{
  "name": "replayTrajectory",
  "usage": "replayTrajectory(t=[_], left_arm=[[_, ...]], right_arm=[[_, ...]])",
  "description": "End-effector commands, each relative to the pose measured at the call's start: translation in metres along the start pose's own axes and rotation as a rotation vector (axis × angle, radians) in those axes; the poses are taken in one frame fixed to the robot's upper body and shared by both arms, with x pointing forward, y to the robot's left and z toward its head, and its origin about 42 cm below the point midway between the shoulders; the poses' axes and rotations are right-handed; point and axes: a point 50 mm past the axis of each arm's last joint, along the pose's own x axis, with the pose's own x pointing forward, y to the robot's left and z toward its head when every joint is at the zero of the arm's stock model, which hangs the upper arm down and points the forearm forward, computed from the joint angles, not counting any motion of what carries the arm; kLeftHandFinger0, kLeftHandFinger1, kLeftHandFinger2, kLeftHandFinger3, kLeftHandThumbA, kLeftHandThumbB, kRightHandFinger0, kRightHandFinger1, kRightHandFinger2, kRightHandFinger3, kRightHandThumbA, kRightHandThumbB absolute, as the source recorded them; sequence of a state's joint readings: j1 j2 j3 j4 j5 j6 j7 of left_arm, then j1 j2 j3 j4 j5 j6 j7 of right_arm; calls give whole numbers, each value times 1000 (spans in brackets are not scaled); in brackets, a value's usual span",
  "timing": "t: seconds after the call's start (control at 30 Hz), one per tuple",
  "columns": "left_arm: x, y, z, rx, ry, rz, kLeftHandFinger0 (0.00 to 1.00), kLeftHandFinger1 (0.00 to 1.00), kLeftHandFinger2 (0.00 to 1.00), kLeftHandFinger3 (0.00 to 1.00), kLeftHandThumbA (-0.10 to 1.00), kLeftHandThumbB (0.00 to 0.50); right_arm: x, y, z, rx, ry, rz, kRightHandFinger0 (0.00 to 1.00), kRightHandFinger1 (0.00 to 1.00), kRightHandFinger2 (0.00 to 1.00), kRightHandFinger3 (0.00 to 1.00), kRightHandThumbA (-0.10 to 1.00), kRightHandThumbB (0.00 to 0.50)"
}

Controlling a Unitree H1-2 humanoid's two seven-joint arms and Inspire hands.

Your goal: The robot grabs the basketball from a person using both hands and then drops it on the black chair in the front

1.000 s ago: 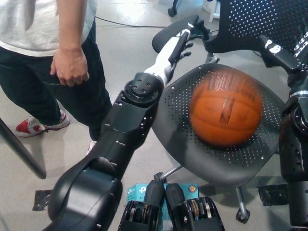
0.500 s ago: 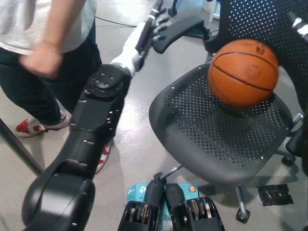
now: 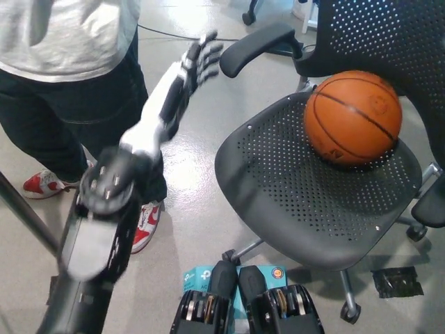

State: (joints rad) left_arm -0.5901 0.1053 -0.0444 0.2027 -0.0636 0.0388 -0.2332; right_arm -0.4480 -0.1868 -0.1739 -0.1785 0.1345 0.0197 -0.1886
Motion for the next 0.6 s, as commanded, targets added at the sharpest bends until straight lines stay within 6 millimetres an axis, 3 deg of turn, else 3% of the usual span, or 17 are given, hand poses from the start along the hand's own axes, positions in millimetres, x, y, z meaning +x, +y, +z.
replayTrajectory(t=[0.0,0.07,0.1,0.13,0.2,0.27,0.33,0.47,0.57], left_arm=[[-86,-7,39,75,-196,-60,1000,1000,1000,1000,1000,304],[-121,-5,29,97,-196,3,1000,1000,1000,1000,1000,263],[-130,-5,26,98,-193,18,1000,1000,1000,1000,1000,239],[-155,-1,17,95,-180,79,1000,1000,1000,1000,1000,230],[-176,-1,8,86,-152,132,1000,1000,1000,1000,1000,234],[-196,-2,0,62,-132,187,1000,1000,1000,1000,1000,218],[-220,-2,-12,103,-86,213,1000,1000,1000,1000,1000,164],[-255,-1,-39,126,36,280,1000,1000,1000,1000,1000,195],[-268,-5,-51,117,69,298,1000,1000,1000,1000,1000,178]], right_arm=[[-71,18,21,38,-73,224,1000,1000,1000,1000,1000,311],[-104,21,8,21,-14,280,1000,1000,1000,1000,1000,290],[-113,21,4,14,5,296,1000,1000,1000,1000,1000,276],[-135,22,-11,-1,72,339,1000,1000,1000,1000,1000,279],[-153,20,-25,-13,119,336,1000,1000,1000,1000,1000,264],[-169,19,-38,-32,162,329,1000,1000,1000,1000,1000,256],[-186,16,-55,-52,202,324,1000,1000,1000,1000,1000,225],[-209,14,-78,-42,309,334,1000,1000,1000,1000,1000,194],[-220,12,-91,-20,373,336,1000,1000,1000,1000,1000,221]])
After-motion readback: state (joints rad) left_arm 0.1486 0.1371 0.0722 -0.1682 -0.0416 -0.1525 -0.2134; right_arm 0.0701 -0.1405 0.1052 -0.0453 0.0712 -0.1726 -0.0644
